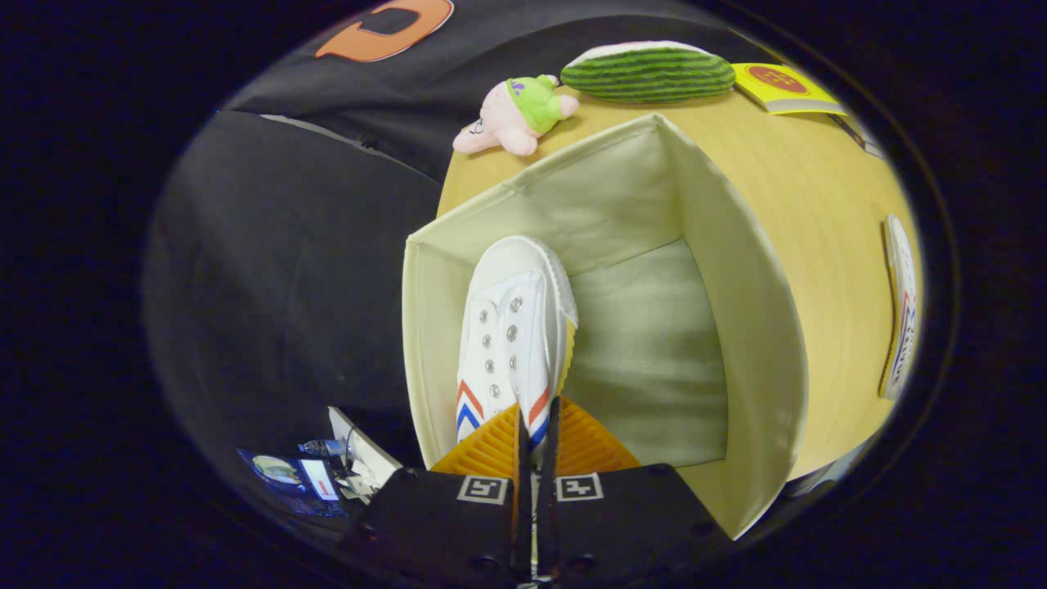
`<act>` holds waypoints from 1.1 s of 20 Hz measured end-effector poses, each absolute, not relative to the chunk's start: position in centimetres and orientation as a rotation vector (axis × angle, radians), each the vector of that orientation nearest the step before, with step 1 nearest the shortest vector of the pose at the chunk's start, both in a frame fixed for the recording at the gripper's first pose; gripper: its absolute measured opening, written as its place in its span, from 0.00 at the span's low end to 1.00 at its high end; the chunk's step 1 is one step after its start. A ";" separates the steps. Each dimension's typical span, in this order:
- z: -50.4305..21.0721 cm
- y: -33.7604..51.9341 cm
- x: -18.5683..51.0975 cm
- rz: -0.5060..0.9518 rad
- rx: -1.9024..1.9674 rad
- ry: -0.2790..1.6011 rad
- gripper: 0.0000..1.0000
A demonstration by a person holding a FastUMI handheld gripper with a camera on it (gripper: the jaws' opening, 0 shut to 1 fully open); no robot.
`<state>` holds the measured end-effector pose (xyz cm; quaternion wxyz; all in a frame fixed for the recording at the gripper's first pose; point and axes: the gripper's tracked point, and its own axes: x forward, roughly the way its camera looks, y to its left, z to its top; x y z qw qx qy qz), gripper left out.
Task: Open the storage box then place both shoes into the box .Put the left shoe in first, then the right shoe, with the right side of both shoes facing outward in a uniform manner.
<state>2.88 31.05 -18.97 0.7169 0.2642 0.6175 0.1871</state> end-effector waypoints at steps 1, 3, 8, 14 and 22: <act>-18.9 31.9 2.8 0.429 0.602 1.359 0.16; -18.0 32.3 3.0 0.471 0.614 1.336 0.31; -16.0 30.9 2.7 0.502 0.530 1.255 0.68; -12.4 25.5 1.9 0.485 0.375 1.149 0.82; -10.3 7.4 4.5 0.251 0.177 0.998 0.86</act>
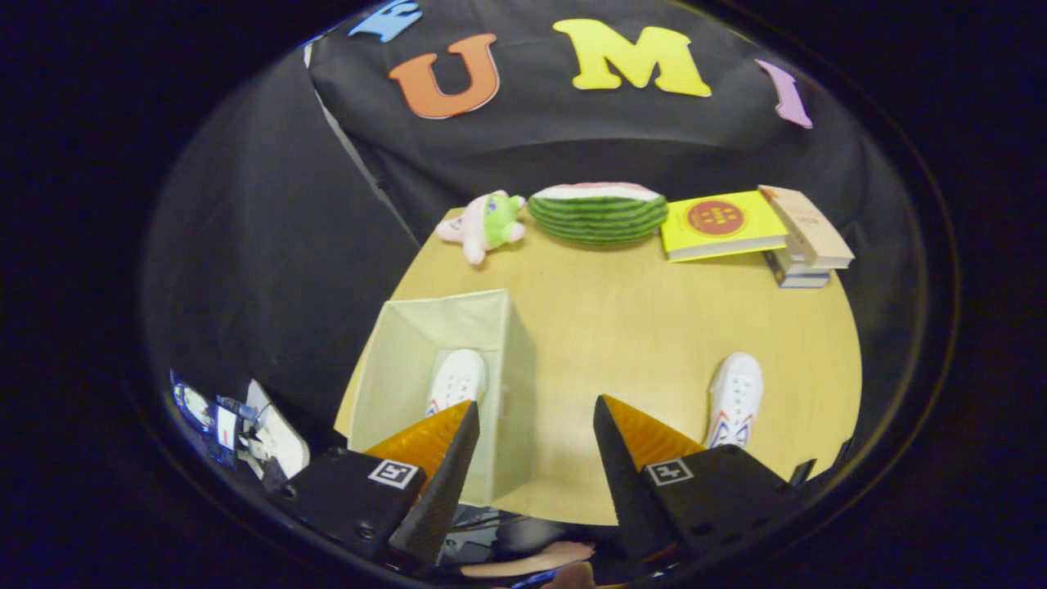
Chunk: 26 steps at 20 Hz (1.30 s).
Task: Open the storage box then place both shoes into the box .Put the left shoe in first, then the right shoe, with the right side of both shoes facing outward in a uniform manner.
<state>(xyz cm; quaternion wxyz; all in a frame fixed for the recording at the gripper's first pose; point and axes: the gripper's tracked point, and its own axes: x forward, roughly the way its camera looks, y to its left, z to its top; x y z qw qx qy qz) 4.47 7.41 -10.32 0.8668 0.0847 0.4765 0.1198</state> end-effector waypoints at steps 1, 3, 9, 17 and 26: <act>-11.1 5.1 4.3 0.220 0.160 0.998 0.86; -13.6 0.4 4.0 0.162 0.114 1.012 0.86; -24.6 -9.7 0.1 0.038 0.206 1.232 0.86; -32.1 -14.6 0.7 -0.013 0.336 1.323 0.85; -34.4 -12.3 2.1 0.058 0.376 1.341 0.77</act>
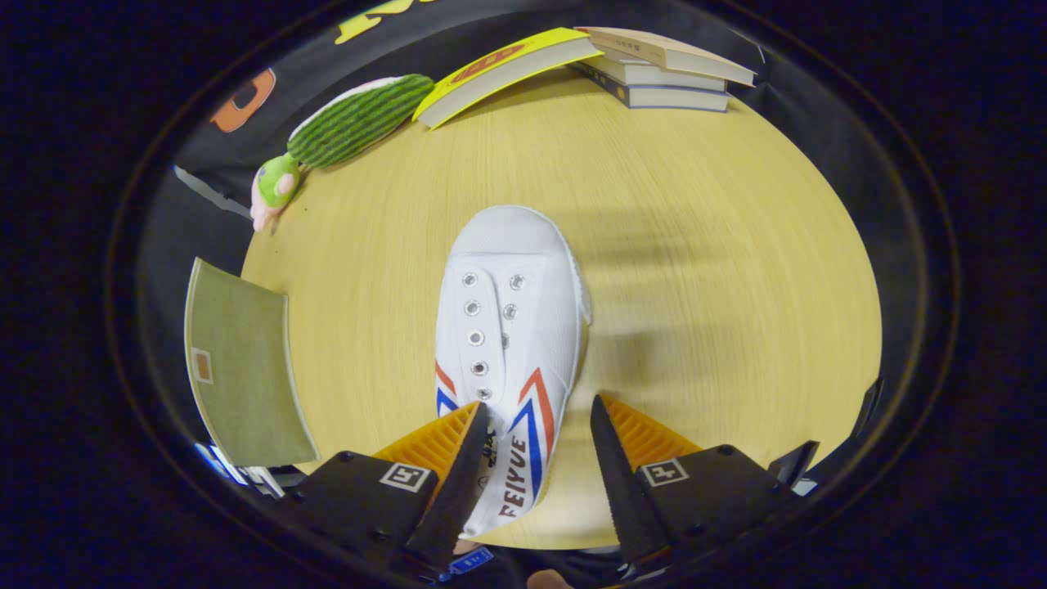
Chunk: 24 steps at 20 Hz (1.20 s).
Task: Open the storage box then place both shoes into the box .Put the left shoe in first, then the right shoe, with the right side of both shoes facing outward in a uniform manner.
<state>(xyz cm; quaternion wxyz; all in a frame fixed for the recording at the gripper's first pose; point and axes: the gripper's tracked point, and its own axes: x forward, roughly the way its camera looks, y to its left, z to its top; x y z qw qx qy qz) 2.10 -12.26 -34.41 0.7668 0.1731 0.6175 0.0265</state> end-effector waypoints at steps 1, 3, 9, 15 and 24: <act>-34.9 -11.9 2.0 0.074 0.381 1.339 0.73; -34.3 -12.1 1.9 0.078 0.362 1.322 0.60; -32.5 -12.3 2.1 0.059 0.449 1.267 0.11; -28.6 -8.8 1.1 0.105 0.667 1.261 0.07; -12.8 4.3 1.2 0.307 0.683 1.126 0.07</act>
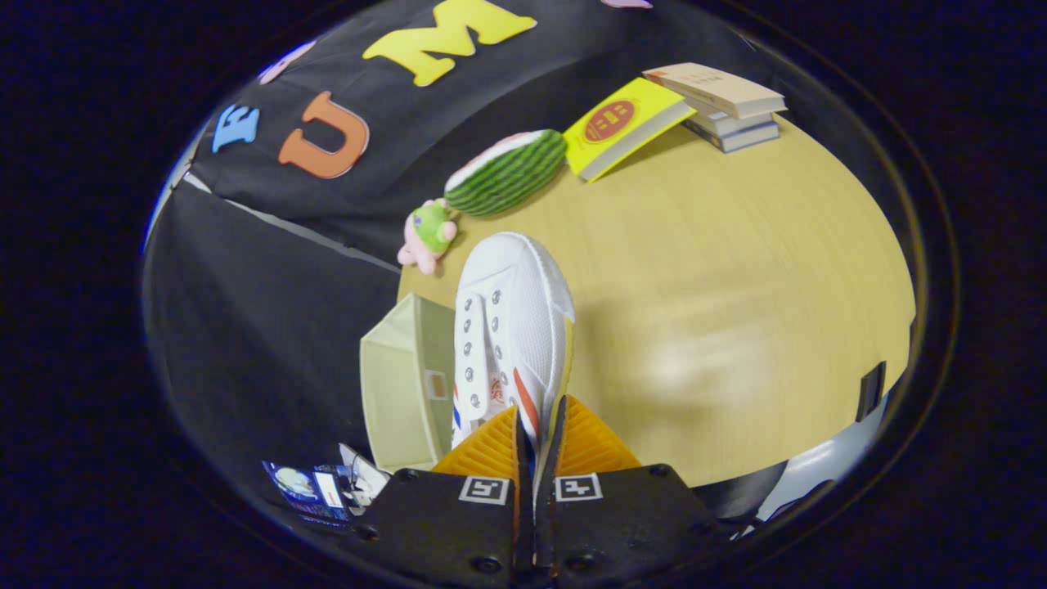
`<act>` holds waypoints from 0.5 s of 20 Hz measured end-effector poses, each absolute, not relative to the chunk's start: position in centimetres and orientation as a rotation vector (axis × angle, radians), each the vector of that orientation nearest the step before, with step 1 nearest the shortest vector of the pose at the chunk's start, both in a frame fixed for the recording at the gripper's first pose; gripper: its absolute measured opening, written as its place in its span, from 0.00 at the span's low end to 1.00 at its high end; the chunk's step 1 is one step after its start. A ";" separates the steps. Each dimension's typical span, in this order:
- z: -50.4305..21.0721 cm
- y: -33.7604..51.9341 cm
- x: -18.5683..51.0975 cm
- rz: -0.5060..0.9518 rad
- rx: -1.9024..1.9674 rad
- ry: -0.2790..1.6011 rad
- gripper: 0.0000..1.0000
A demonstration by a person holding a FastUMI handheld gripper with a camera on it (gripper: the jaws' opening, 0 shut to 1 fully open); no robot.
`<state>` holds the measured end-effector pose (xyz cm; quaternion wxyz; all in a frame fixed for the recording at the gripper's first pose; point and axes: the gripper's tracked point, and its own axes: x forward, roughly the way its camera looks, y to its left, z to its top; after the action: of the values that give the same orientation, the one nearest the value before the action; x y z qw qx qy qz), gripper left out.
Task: Open the storage box then place both shoes into the box .Put the left shoe in first, then the right shoe, with the right side of both shoes facing outward in a uniform manner.
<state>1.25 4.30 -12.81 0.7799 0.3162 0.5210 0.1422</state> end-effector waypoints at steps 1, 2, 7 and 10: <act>-11.6 6.4 1.6 0.329 0.670 1.119 0.07; -10.3 8.4 2.1 0.349 0.667 1.117 0.07; -10.3 17.8 2.0 0.419 0.612 1.198 0.07; -11.4 20.3 1.8 0.425 0.600 1.237 0.07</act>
<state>1.79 20.26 -11.43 0.7520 0.2746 0.5667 0.1948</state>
